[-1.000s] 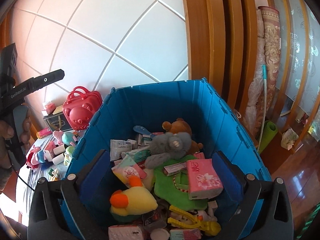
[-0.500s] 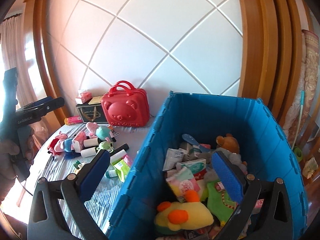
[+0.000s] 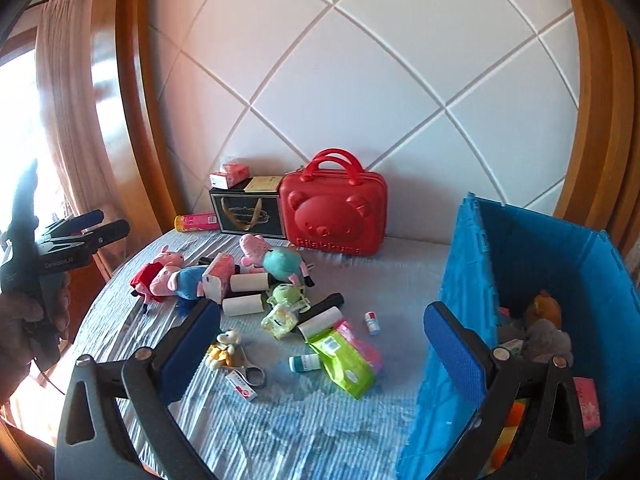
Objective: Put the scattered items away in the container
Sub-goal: 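Withdraw both tools from the crate back toward the bed, then grasp the red-dressed pink pig plush with the left gripper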
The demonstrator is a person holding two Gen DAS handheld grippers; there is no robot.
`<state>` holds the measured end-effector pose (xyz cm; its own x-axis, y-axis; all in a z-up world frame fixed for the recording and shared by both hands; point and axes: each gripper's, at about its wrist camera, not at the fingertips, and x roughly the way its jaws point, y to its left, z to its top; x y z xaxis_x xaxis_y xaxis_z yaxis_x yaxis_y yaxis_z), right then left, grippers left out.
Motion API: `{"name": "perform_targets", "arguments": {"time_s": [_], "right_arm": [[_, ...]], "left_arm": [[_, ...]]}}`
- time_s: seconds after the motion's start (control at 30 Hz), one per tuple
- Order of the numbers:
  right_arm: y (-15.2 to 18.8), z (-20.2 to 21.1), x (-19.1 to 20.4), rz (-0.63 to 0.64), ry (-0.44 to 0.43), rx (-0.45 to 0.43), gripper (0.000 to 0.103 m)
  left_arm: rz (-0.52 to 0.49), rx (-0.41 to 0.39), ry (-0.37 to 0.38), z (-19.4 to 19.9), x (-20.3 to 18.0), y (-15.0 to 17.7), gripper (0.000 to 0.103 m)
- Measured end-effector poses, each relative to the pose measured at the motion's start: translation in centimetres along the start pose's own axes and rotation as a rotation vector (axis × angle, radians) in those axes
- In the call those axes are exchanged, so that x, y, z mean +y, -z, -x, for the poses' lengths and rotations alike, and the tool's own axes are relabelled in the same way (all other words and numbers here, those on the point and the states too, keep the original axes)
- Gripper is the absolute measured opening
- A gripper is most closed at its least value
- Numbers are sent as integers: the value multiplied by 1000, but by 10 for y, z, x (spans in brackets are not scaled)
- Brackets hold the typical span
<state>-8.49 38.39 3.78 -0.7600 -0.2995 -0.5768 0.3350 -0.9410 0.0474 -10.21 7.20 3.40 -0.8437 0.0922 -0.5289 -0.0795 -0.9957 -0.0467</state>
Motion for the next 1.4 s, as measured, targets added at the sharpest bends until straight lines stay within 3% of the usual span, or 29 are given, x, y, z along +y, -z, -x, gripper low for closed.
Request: {"name": "perform_targets", "arguments": {"time_s": [0.33,0.57,0.9,1.0,1.3,1.4], "right_arm": [[-10,-79,130,48,-39,60,103],[-2,-131,203,112,-72,109,103],[16,-235,292,303,-122,201,103],[19,-261,307,307,-91,238,103],[47,-290,330,342,-94,325,103],[54,-297,332,345,-89,348,103]], "left_arm": [[17,84,-66,-23,151,40,102],[30,142,-102,-56,226,74,102],[64,190,-126,-125,302,119,102],[59,208,-118,-154,315,131,102],[111,313,-93,-240,367,160,94],[81,358,-86,-262,367,167,93]]}}
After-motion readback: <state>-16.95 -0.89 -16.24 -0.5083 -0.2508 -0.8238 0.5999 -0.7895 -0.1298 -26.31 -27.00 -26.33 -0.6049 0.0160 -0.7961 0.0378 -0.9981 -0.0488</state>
